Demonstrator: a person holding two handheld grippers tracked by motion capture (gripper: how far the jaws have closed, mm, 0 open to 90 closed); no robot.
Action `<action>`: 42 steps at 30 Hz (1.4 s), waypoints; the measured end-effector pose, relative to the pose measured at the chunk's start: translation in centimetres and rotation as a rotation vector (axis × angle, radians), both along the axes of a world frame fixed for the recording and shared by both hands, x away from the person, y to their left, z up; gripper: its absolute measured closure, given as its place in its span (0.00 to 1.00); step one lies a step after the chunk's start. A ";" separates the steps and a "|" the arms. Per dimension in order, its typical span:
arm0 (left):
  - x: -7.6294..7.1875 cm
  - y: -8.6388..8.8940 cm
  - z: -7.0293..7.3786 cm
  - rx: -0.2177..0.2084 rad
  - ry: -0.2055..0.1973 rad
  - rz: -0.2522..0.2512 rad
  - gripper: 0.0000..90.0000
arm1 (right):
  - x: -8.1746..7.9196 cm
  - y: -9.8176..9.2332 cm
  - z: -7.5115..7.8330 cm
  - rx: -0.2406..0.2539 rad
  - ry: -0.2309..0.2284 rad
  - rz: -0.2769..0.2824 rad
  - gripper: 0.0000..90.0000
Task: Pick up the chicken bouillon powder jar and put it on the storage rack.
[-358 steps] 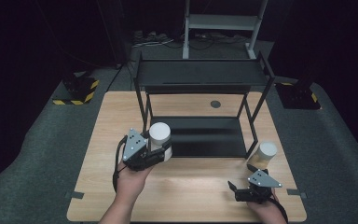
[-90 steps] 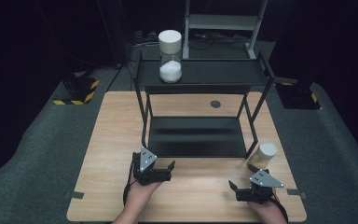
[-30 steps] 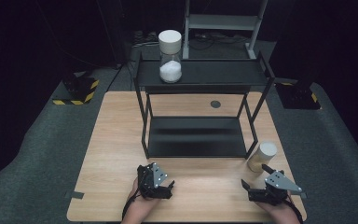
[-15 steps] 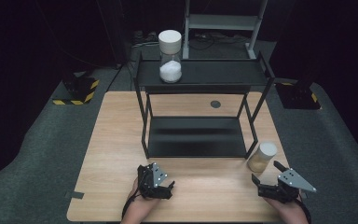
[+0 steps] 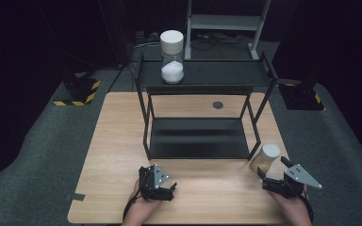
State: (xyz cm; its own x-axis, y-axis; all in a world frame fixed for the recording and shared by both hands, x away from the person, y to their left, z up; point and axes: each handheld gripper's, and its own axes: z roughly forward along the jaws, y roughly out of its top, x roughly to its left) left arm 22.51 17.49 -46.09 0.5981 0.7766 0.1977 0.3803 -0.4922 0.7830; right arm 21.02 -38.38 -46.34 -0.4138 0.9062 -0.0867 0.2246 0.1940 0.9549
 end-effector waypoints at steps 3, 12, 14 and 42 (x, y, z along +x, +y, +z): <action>0.0 0.0 0.0 -0.001 0.002 0.000 0.02 | 0.5 -0.1 0.0 0.014 -0.003 -0.001 0.00; 0.1 0.2 0.0 -0.009 0.002 -0.002 0.02 | 1.5 0.5 -0.3 0.026 -0.009 -0.032 0.00; 0.0 0.2 0.0 -0.010 0.002 -0.003 0.02 | 1.7 0.6 -0.5 0.033 -0.014 -0.044 0.02; 0.2 0.2 0.0 -0.011 0.009 -0.004 0.02 | 2.5 0.1 -2.3 0.085 -0.076 -0.013 0.38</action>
